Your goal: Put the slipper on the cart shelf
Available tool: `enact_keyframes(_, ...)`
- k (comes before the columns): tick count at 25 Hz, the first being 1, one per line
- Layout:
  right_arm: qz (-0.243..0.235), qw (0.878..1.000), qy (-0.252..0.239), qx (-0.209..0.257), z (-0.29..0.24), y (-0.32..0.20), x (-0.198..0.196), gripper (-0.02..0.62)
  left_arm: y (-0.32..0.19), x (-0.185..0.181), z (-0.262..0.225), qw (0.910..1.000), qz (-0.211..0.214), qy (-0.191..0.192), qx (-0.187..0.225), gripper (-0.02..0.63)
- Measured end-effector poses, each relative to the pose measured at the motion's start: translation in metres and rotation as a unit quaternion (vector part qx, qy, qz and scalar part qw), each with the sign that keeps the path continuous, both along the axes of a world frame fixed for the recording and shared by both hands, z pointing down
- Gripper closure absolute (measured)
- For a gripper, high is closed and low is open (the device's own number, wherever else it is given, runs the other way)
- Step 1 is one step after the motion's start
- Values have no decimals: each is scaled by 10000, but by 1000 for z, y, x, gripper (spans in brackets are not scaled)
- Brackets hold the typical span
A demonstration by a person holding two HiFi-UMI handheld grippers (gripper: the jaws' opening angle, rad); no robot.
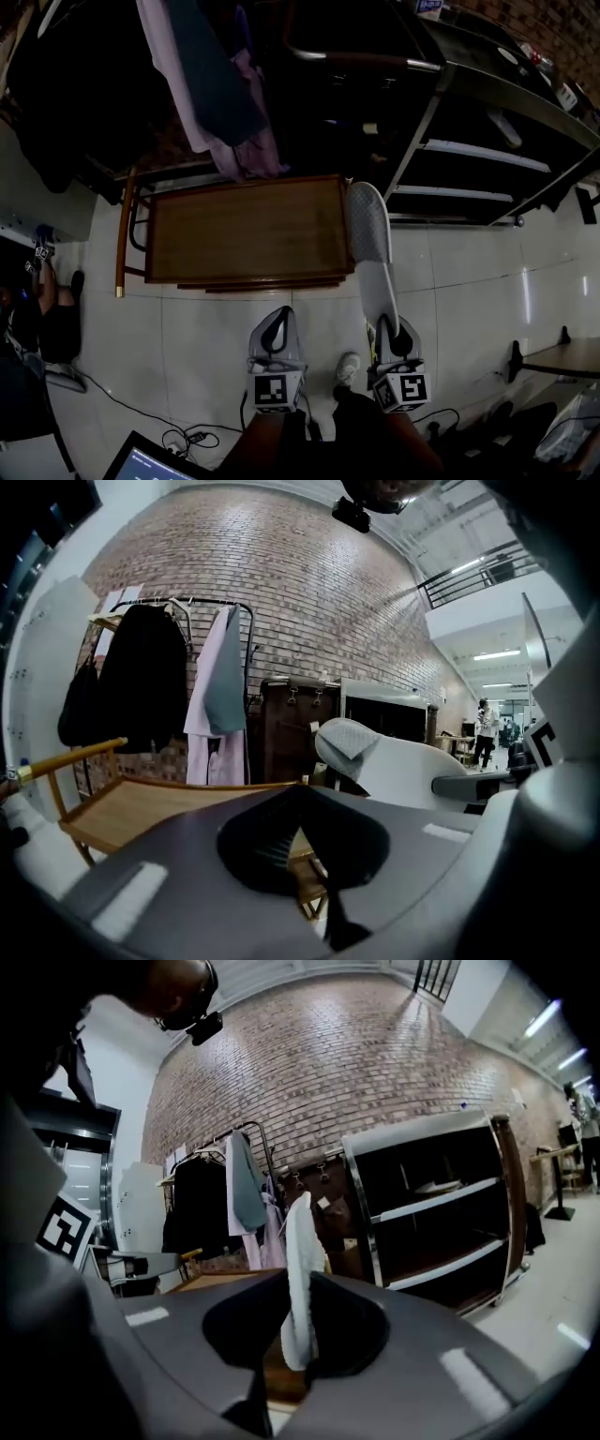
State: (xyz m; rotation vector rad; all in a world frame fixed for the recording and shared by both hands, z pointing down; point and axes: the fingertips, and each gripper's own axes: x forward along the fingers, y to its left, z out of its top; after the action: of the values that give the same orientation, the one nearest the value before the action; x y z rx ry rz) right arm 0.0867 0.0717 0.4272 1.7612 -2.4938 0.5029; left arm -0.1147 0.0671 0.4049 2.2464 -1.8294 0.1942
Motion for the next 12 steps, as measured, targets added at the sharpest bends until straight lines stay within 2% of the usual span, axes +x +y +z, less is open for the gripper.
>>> enact_keyframes(7,243,9988,294,307,-33,-39,80,537,-33,58,-55,9984,-279,-111,477,591)
enact_keyframes(12,707,9963,405,277,-39,-57,137,537,-55,114,-74,9974,90,-56,719,591)
